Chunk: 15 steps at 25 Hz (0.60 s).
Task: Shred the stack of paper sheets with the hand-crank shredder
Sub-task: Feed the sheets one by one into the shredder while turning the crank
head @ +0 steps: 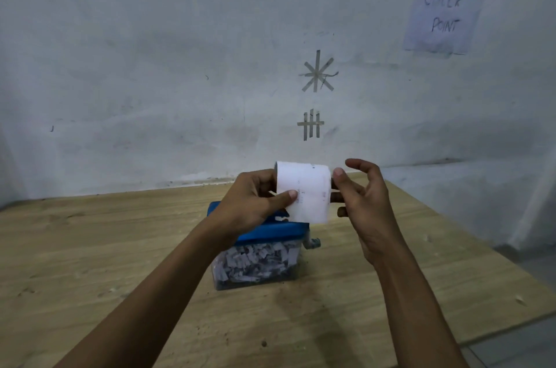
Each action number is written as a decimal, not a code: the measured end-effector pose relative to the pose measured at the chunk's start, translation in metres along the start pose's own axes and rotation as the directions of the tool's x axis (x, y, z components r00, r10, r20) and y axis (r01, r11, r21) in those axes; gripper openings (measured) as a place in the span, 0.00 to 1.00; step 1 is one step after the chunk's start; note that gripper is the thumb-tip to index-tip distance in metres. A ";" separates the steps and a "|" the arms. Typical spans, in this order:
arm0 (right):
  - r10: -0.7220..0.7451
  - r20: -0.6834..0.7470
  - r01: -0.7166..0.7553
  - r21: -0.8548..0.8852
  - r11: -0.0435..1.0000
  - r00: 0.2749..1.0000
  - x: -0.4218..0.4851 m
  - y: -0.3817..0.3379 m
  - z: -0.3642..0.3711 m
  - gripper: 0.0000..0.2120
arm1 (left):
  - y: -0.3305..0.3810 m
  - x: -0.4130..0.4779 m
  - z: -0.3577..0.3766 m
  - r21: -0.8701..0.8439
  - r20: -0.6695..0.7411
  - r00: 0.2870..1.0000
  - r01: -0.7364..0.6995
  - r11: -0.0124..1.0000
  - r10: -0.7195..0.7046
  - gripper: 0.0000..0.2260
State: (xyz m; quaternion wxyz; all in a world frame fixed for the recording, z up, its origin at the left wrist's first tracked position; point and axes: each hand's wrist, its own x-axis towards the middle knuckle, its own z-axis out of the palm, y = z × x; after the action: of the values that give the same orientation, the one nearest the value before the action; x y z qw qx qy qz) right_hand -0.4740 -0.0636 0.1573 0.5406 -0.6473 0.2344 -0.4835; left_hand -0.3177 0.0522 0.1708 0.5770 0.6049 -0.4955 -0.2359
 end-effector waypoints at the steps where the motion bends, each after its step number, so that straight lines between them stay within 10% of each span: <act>1: 0.015 -0.002 -0.015 -0.025 1.000 1.000 0.000 0.005 -0.001 0.11 | 0.000 0.002 -0.003 -0.007 -0.017 1.000 -0.006 1.000 0.006 0.09; 15: 0.303 0.222 -0.203 -0.382 0.901 0.927 -0.017 0.077 0.013 0.31 | -0.041 0.018 -0.040 0.099 -0.236 0.968 -0.058 0.993 0.080 0.11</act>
State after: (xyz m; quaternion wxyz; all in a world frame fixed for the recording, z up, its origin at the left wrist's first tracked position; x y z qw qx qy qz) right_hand -0.4530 -0.0671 0.0806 0.5019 -0.7581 0.3224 -0.2634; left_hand -0.2626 0.0486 0.1470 0.6122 0.6372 -0.4532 -0.1177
